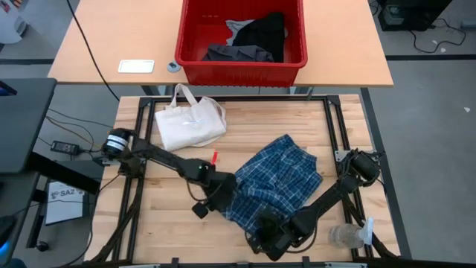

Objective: Fold laundry
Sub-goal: Fold the blue pants

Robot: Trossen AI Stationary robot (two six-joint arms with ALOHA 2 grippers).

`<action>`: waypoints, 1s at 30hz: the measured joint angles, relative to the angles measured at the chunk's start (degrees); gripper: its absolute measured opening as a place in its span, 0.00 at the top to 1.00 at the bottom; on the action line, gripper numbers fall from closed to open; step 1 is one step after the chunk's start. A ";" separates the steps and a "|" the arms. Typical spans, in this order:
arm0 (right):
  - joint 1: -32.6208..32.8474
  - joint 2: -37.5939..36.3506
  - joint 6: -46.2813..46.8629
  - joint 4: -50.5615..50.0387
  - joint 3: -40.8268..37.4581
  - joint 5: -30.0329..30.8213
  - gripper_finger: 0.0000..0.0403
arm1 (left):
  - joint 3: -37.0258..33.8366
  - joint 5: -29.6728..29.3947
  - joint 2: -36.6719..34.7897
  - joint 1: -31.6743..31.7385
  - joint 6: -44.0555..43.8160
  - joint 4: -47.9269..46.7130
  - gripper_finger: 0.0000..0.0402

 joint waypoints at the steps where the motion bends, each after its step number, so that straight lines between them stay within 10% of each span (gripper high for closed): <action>1: 0.29 0.00 -2.06 -1.64 1.26 -0.39 0.75 | 0.00 -0.46 -1.01 -0.21 -0.67 0.15 0.72; 10: 3.58 -0.02 -20.09 -11.92 12.08 -7.41 0.68 | 0.07 -4.15 -9.42 -2.88 -1.84 1.56 0.66; 21: 5.64 1.54 -22.92 -16.25 12.63 -8.33 0.31 | 0.07 -16.36 -5.83 -8.18 7.49 -1.41 0.32; 30: 5.82 9.04 -21.20 -20.44 15.68 -8.75 0.39 | 0.10 -26.31 1.35 -10.63 10.51 0.35 0.36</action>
